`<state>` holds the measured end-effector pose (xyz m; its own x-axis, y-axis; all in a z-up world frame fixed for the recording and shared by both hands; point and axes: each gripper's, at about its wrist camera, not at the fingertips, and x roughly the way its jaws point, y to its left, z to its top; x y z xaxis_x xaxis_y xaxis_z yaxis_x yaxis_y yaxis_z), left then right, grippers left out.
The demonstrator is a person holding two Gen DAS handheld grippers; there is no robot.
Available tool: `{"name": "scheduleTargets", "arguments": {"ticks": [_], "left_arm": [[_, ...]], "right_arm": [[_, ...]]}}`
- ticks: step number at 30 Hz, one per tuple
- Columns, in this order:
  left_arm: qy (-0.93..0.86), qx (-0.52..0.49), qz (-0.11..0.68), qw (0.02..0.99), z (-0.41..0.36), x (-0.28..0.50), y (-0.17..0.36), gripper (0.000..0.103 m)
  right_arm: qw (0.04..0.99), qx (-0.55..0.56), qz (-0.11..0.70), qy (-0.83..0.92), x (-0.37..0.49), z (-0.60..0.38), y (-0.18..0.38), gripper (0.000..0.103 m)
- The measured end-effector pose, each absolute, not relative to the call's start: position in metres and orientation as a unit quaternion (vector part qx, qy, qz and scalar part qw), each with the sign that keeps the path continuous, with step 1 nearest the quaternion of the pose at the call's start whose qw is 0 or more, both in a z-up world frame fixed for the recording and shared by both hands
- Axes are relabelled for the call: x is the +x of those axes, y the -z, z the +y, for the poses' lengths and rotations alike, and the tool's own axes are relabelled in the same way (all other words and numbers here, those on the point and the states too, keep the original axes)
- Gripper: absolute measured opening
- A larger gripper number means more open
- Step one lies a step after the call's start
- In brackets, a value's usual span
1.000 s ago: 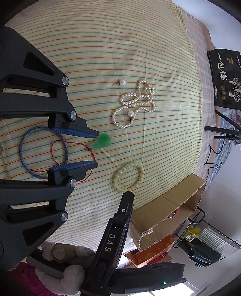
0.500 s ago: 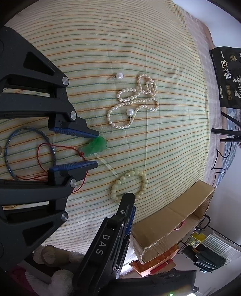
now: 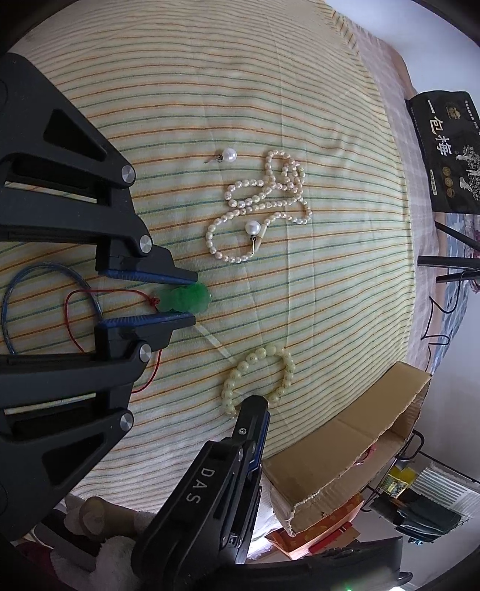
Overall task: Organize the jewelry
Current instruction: 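Grasp the green jade pendant with the left tool while the right tool grasps the pale bead bracelet, then carry the pendant with the left tool into the box while the right tool carries and releases the bracelet there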
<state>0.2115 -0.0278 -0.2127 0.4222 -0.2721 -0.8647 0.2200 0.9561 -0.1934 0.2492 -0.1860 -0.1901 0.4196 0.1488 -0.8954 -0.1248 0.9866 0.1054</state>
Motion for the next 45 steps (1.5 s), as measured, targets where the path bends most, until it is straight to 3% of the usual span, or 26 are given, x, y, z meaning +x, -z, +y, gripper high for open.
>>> {"name": "scheduleTargets", "arguments": {"ticks": [45], "left_arm": [[0.173, -0.054, 0.394, 0.901, -0.021, 0.170, 0.087, 0.013]], "right_arm": [[0.895, -0.009, 0.417, -0.158, 0.175, -0.216, 0.070, 0.006]]}}
